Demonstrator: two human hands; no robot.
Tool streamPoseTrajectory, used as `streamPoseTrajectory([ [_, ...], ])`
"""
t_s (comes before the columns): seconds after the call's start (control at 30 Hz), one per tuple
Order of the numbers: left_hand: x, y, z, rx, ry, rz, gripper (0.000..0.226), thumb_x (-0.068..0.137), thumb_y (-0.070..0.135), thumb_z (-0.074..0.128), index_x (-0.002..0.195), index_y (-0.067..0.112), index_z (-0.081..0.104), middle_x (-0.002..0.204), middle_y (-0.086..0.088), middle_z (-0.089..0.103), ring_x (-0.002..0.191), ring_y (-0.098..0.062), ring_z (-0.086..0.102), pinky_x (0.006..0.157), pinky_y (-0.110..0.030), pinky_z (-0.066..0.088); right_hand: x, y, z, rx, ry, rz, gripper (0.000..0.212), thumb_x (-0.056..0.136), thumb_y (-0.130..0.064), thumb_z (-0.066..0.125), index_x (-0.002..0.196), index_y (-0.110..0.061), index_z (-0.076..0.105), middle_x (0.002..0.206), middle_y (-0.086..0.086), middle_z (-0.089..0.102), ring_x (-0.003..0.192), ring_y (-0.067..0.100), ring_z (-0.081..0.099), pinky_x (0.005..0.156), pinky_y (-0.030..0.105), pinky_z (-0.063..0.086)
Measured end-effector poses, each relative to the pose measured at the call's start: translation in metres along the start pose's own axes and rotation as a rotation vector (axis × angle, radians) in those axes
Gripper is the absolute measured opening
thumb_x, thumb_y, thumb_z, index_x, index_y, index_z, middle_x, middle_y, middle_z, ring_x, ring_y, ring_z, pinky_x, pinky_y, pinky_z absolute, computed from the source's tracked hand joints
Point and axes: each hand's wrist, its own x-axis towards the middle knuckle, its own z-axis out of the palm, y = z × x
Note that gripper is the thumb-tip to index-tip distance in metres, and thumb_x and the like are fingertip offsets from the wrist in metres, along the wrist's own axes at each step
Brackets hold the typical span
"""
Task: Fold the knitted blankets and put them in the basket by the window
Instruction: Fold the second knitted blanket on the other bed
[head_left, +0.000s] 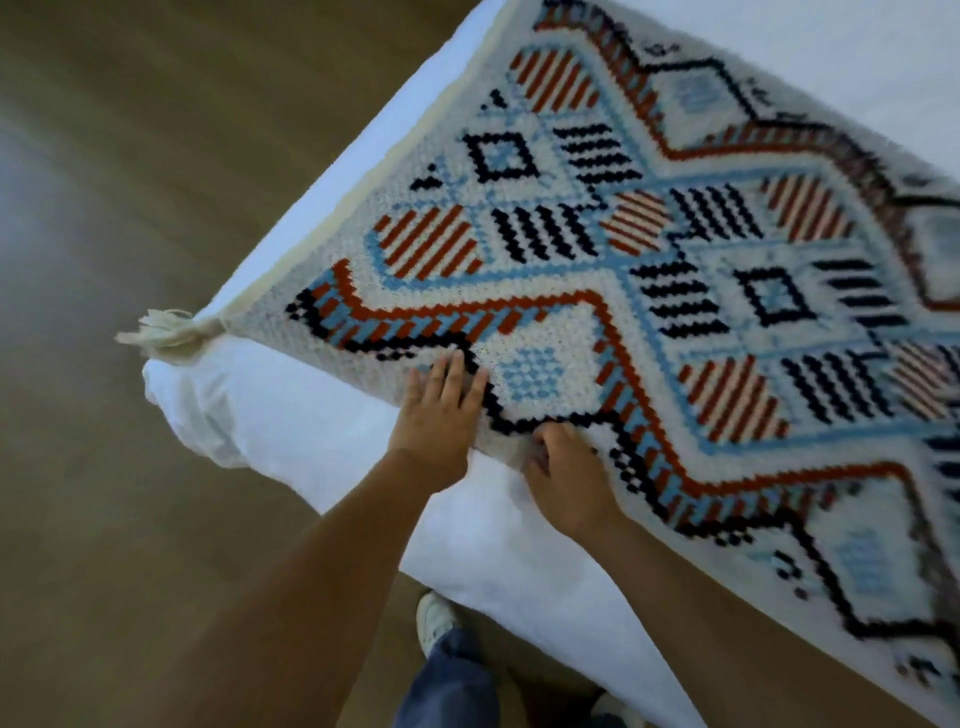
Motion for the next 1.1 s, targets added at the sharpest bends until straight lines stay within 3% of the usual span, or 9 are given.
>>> streamPoseTrajectory([
  [0.27,-0.006,0.212,-0.003,0.063,-0.210,0.353,0.085,0.091,0.029,0.045,0.150,0.019,-0.016,0.157,-0.008,-0.025,0.144,-0.028,-0.023,0.115,-0.050,-0.011,-0.122,0.202,-0.063,0.030,0.108,0.366,0.018,0.096,-0.015,0.045,0.108,-0.004,0.052,0.117,0.014,0.048,0.107,0.030,0.047,0.085,0.033,0.038],
  [0.37,-0.011,0.286,0.001,0.068,-0.280,0.438,0.081,0.092,0.034,0.044,0.151,0.022,-0.010,0.157,-0.004,-0.024,0.145,-0.025,-0.021,0.117,-0.047,-0.009,-0.165,0.262,-0.075,0.092,0.134,0.445,0.012,0.097,-0.016,0.043,0.099,-0.007,0.050,0.115,0.014,0.048,0.103,0.031,0.046,0.077,0.031,0.035],
  [0.57,-0.021,0.426,0.017,0.105,-0.301,0.483,0.069,0.099,0.037,0.035,0.153,0.014,-0.002,0.159,-0.010,-0.014,0.147,-0.028,-0.014,0.119,-0.047,0.000,-0.241,0.379,-0.095,0.176,0.254,0.654,0.017,0.092,-0.016,0.049,0.096,-0.002,0.057,0.110,0.016,0.050,0.107,0.033,0.047,0.084,0.035,0.041],
  [0.7,-0.024,0.511,0.031,0.101,-0.267,0.512,0.061,0.101,0.039,0.029,0.152,0.013,0.009,0.160,-0.013,-0.004,0.148,-0.029,-0.006,0.118,-0.049,0.003,-0.277,0.430,-0.113,0.172,0.495,0.919,0.029,0.089,-0.022,0.055,0.107,0.001,0.057,0.118,0.022,0.051,0.113,0.039,0.045,0.092,0.043,0.041],
  [0.8,-0.034,0.566,0.045,0.028,-0.278,0.562,0.057,0.100,0.037,0.034,0.149,0.012,0.020,0.159,-0.013,0.003,0.148,-0.028,0.000,0.119,-0.047,0.010,-0.298,0.458,-0.121,0.267,0.528,1.133,0.044,0.086,-0.030,0.061,0.118,-0.002,0.050,0.122,0.022,0.049,0.114,0.039,0.046,0.095,0.045,0.040],
  [0.9,-0.047,0.606,0.059,-0.043,-0.255,0.539,0.053,0.099,0.035,0.038,0.144,0.010,0.031,0.156,-0.015,0.016,0.145,-0.030,0.011,0.117,-0.045,0.020,-0.307,0.477,-0.123,0.426,0.545,1.153,0.048,0.082,-0.031,0.067,0.115,-0.003,0.047,0.113,0.018,0.055,0.106,0.037,0.054,0.085,0.041,0.044],
  [1.03,-0.053,0.622,0.063,-0.152,-0.256,0.496,0.048,0.100,0.034,0.037,0.139,0.006,0.038,0.152,-0.015,0.025,0.142,-0.029,0.021,0.115,-0.041,0.025,-0.300,0.475,-0.134,0.608,0.501,1.049,0.017,0.090,-0.020,0.053,0.098,-0.006,0.048,0.083,0.005,0.051,0.086,0.031,0.054,0.062,0.030,0.035],
  [1.1,-0.051,0.619,0.061,-0.318,-0.226,0.451,0.044,0.101,0.032,0.036,0.131,0.002,0.046,0.140,-0.017,0.042,0.131,-0.029,0.037,0.107,-0.039,0.033,-0.295,0.465,-0.137,0.609,0.544,0.967,0.013,0.089,-0.019,0.050,0.085,-0.009,0.043,0.074,0.003,0.047,0.076,0.026,0.047,0.058,0.030,0.030],
])
